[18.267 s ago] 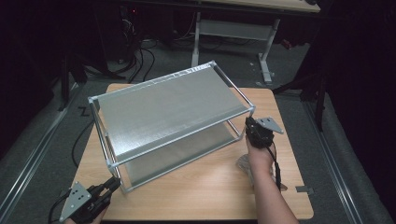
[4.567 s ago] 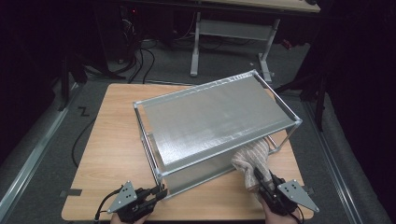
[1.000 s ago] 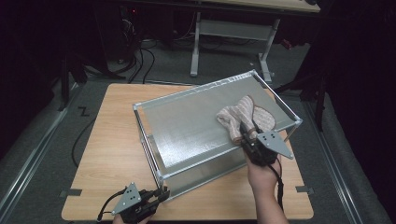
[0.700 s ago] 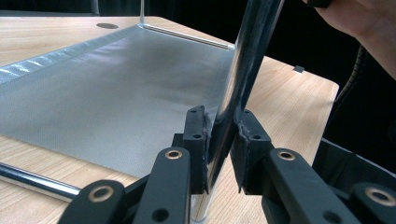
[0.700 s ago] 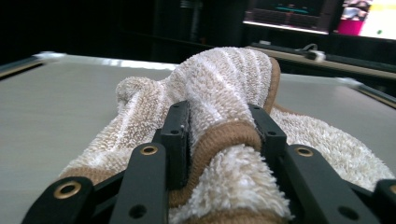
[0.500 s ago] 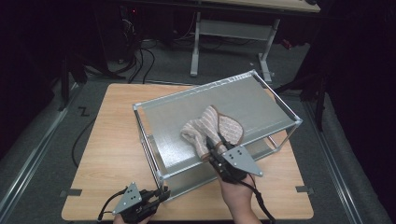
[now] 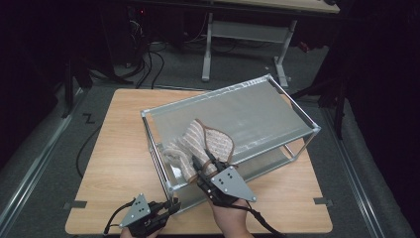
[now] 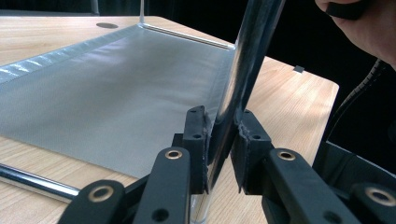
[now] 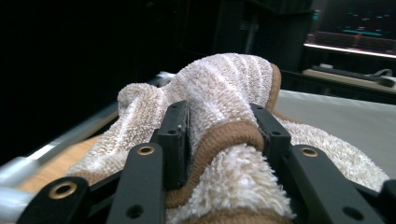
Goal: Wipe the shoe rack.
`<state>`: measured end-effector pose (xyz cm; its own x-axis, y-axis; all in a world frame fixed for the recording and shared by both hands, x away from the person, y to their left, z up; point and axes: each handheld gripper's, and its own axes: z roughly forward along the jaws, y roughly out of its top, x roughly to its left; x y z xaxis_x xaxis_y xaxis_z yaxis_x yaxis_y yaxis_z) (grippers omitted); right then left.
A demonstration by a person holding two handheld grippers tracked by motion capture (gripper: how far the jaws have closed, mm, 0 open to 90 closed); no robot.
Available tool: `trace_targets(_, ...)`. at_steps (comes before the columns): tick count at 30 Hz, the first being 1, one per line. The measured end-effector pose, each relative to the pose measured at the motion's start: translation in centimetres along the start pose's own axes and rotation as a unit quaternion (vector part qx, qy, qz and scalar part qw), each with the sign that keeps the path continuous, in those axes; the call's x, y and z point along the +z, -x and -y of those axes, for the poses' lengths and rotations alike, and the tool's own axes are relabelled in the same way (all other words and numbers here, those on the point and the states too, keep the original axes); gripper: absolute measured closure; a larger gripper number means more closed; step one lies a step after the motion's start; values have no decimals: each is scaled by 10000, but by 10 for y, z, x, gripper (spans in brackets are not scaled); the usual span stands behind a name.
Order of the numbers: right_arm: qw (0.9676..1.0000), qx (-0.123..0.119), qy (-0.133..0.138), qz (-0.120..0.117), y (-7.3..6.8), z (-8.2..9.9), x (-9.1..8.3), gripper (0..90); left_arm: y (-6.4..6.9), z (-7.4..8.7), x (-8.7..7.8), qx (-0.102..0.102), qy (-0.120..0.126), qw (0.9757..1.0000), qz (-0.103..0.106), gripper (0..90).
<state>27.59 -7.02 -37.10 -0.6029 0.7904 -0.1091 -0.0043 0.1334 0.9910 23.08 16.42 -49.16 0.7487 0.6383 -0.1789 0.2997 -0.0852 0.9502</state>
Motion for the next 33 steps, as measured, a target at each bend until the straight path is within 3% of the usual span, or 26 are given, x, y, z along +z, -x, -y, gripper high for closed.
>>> trace_targets(8,9994,-119,121,-298,-24,0,-1,614,1,0,0,19,-18,10000,8,763)
trace_targets(16,9997,-244,72,-66,-17,1,-1,633,1,0,1,55,-36,10000,24,765)
trace_targets(23,9996,-125,-46,256,15,3,-2,632,1,0,0,54,-47,10000,29,765)
trace_targets(33,9945,30,-263,1010,88,9,-9,633,1,0,0,46,-52,10000,23,765)
